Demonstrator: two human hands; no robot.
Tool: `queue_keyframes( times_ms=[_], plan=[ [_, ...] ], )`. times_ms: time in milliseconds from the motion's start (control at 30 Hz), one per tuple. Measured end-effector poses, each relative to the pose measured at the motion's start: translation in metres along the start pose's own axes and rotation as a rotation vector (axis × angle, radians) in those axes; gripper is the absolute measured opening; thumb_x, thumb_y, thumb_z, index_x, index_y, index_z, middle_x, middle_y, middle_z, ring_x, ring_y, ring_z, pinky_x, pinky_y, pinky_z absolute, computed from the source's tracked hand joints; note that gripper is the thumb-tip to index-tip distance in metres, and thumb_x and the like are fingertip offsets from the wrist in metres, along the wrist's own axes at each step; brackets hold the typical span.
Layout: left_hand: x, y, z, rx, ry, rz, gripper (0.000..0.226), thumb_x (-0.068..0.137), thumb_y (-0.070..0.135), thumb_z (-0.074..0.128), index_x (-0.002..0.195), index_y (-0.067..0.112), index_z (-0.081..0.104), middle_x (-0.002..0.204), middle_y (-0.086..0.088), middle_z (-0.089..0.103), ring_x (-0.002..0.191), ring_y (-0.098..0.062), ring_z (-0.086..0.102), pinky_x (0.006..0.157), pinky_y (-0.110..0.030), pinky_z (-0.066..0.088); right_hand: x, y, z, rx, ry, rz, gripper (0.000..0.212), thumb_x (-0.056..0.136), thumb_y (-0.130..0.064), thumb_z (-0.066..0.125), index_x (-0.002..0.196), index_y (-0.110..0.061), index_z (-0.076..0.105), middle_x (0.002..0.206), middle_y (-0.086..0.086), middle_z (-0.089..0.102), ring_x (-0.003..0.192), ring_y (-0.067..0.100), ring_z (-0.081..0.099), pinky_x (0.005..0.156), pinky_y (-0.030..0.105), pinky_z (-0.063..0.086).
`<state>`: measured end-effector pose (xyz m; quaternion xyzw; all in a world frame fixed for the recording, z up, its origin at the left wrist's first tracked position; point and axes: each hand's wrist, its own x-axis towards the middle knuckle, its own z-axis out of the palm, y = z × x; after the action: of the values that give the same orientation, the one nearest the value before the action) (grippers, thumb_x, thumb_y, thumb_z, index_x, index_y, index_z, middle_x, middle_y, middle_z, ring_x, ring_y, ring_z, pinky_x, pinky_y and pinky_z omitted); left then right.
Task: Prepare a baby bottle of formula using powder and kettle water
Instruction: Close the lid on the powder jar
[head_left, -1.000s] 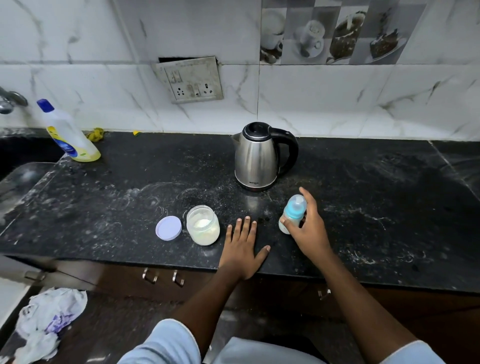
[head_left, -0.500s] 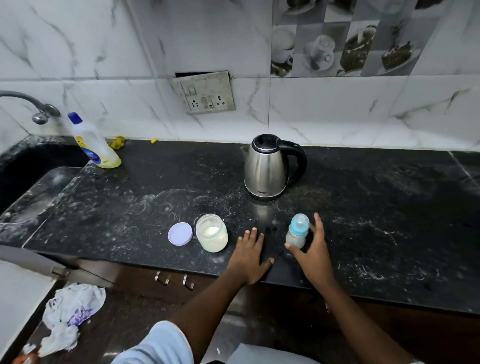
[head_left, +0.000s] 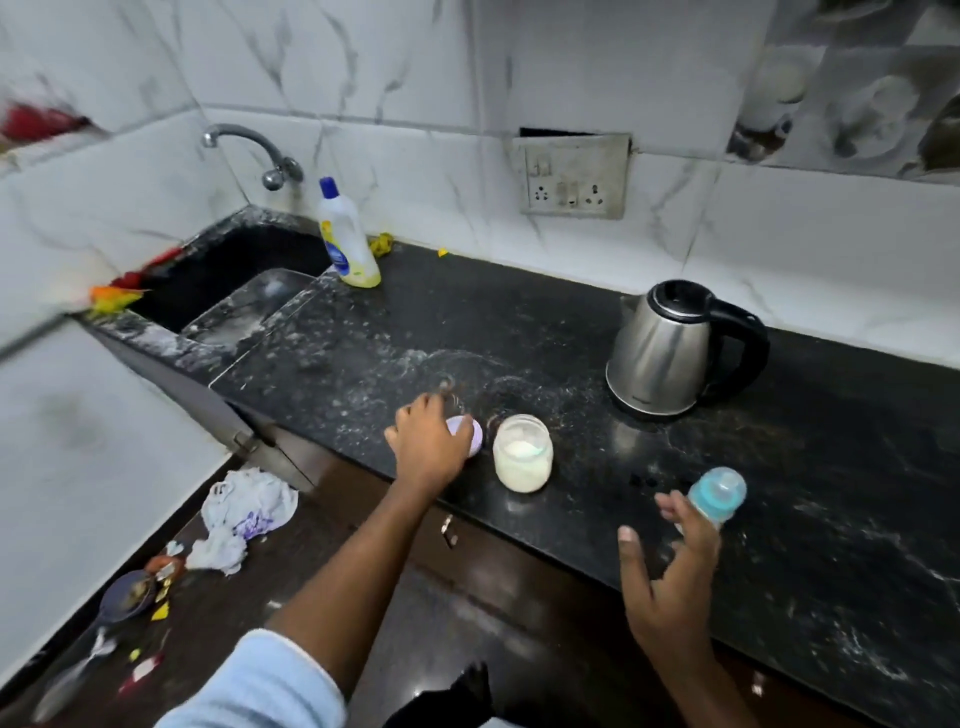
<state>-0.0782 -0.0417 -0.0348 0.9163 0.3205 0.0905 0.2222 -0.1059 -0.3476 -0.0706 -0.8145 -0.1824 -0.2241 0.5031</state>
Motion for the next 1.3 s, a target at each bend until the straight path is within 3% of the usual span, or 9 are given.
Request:
queue_keyframes(
  times_ms=[133, 367, 533, 633, 833, 933, 1033, 1200, 1300],
  plan=[
    [0.024, -0.033, 0.022, 0.225, -0.323, 0.091, 0.091, 0.087, 0.077, 0.06, 0.158, 0.026, 0.035, 0.166, -0.003, 0.035, 0.149, -0.035, 0.032, 0.116, -0.057, 0.026, 0.01, -0.022, 0.028, 0.082, -0.127, 0.053, 0.056, 0.094, -0.026, 0.064, 0.147, -0.031, 0.046, 0.131, 0.003, 0.061, 0.116, 0.019, 0.061, 0.096, 0.05, 0.052],
    [0.048, -0.05, 0.04, 0.177, -0.347, 0.217, 0.097, 0.089, 0.066, 0.065, 0.165, 0.026, 0.02, 0.162, -0.003, 0.042, 0.147, -0.031, 0.037, 0.114, -0.053, 0.023, 0.032, -0.039, 0.06, 0.12, -0.262, 0.216, 0.06, 0.097, -0.008, 0.069, 0.133, -0.053, 0.052, 0.119, -0.013, 0.065, 0.11, 0.013, 0.063, 0.092, 0.039, 0.054],
    [0.053, -0.028, 0.015, -0.435, -0.203, 0.146, 0.105, 0.078, 0.053, 0.085, 0.162, 0.033, 0.026, 0.152, 0.003, 0.053, 0.141, -0.022, 0.049, 0.119, -0.055, 0.033, 0.058, -0.056, 0.083, 0.364, -0.238, 0.381, 0.05, 0.095, -0.026, 0.075, 0.136, -0.046, 0.054, 0.122, -0.018, 0.066, 0.102, 0.007, 0.067, 0.091, 0.031, 0.056],
    [0.033, -0.001, -0.014, -0.867, -0.501, 0.319, 0.107, 0.081, 0.017, 0.09, 0.163, 0.03, 0.023, 0.14, 0.002, 0.059, 0.124, -0.005, 0.062, 0.106, -0.033, 0.054, 0.079, -0.066, 0.091, 0.595, -0.376, 0.529, 0.071, 0.087, -0.053, 0.074, 0.148, -0.061, 0.039, 0.148, -0.011, 0.054, 0.118, 0.014, 0.068, 0.097, 0.037, 0.057],
    [0.006, 0.016, -0.015, -0.988, -0.817, 0.462, 0.117, 0.081, -0.002, 0.087, 0.166, 0.034, 0.016, 0.156, -0.002, 0.054, 0.146, -0.022, 0.052, 0.121, -0.052, 0.042, 0.09, -0.075, 0.095, 0.709, -0.393, 0.554, 0.055, 0.094, -0.019, 0.073, 0.144, -0.035, 0.058, 0.139, -0.004, 0.067, 0.128, 0.021, 0.064, 0.103, 0.038, 0.054],
    [0.012, 0.006, -0.006, -0.835, -0.777, 0.486, 0.125, 0.077, 0.025, 0.096, 0.163, 0.054, 0.01, 0.175, 0.011, 0.019, 0.164, -0.012, 0.008, 0.131, -0.049, 0.019, 0.095, -0.07, 0.087, 0.53, -0.357, 0.516, 0.059, 0.087, -0.02, 0.081, 0.138, -0.04, 0.059, 0.13, -0.014, 0.065, 0.12, 0.007, 0.063, 0.1, 0.03, 0.053],
    [0.023, -0.008, 0.01, -0.611, -0.643, 0.456, 0.128, 0.072, 0.043, 0.096, 0.165, 0.05, 0.008, 0.175, 0.021, 0.001, 0.158, -0.004, -0.021, 0.131, -0.045, 0.007, 0.109, -0.057, 0.083, -0.057, -0.465, 0.307, 0.073, 0.08, -0.045, 0.087, 0.143, -0.046, 0.05, 0.136, -0.015, 0.05, 0.124, 0.007, 0.045, 0.102, 0.024, 0.038],
    [0.026, -0.013, 0.04, -0.565, -0.69, 0.388, 0.124, 0.064, 0.049, 0.099, 0.164, 0.036, 0.026, 0.171, 0.021, 0.022, 0.163, -0.017, -0.003, 0.132, -0.049, 0.014, 0.127, -0.04, 0.11, -0.512, -0.823, 0.044, 0.084, 0.08, -0.062, 0.078, 0.154, -0.043, 0.042, 0.145, -0.008, 0.043, 0.12, 0.018, 0.034, 0.108, 0.039, 0.038],
    [0.023, -0.01, 0.053, -0.682, -0.666, 0.38, 0.093, 0.062, 0.039, 0.101, 0.142, 0.039, 0.054, 0.144, 0.014, 0.062, 0.142, -0.018, 0.052, 0.119, -0.049, 0.044, 0.132, -0.035, 0.124, -0.531, -0.916, 0.034, 0.081, 0.083, -0.059, 0.077, 0.153, -0.043, 0.041, 0.145, -0.007, 0.045, 0.116, 0.019, 0.033, 0.104, 0.04, 0.04]
  ],
)
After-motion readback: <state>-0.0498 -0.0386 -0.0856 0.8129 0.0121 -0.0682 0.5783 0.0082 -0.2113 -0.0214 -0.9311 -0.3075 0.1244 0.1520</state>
